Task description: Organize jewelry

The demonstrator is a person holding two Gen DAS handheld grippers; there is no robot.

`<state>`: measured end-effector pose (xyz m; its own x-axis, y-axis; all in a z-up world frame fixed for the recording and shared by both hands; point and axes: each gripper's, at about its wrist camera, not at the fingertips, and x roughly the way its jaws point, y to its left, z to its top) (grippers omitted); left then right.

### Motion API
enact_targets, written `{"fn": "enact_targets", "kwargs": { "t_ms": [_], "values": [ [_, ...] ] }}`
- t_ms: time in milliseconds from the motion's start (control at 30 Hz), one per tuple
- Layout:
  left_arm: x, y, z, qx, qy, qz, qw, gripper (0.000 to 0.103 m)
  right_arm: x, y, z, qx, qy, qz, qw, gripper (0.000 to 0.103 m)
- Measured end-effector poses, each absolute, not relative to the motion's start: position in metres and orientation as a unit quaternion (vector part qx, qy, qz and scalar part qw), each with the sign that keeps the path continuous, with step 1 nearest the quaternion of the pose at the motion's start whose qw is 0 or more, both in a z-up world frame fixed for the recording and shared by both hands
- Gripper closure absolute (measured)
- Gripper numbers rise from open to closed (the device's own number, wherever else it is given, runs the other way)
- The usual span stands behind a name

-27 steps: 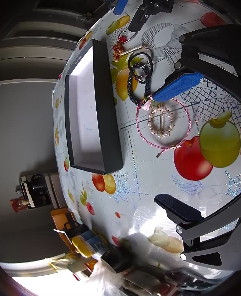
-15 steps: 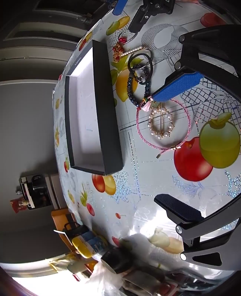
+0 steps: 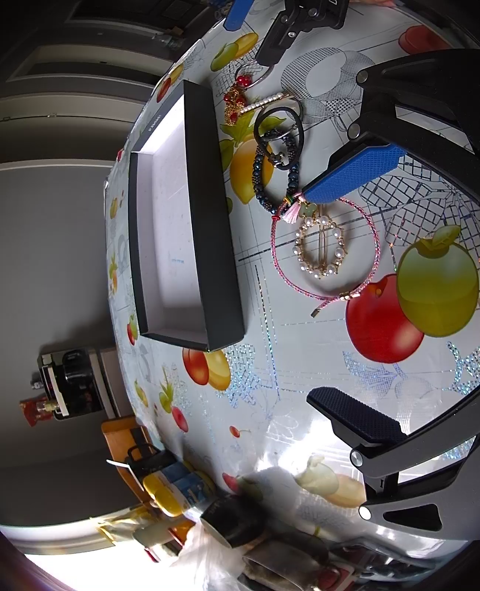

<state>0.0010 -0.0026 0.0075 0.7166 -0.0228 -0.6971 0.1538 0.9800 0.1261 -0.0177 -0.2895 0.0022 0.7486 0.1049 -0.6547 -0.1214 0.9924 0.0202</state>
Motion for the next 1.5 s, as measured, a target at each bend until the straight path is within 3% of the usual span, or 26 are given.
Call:
{"fn": "enact_targets", "kwargs": {
  "t_ms": [1500],
  "values": [
    [0.001, -0.001, -0.001, 0.082, 0.376, -0.053, 0.921, 0.002, -0.018, -0.289, 0.002, -0.012, 0.349, 0.060, 0.935, 0.005]
  ]
}}
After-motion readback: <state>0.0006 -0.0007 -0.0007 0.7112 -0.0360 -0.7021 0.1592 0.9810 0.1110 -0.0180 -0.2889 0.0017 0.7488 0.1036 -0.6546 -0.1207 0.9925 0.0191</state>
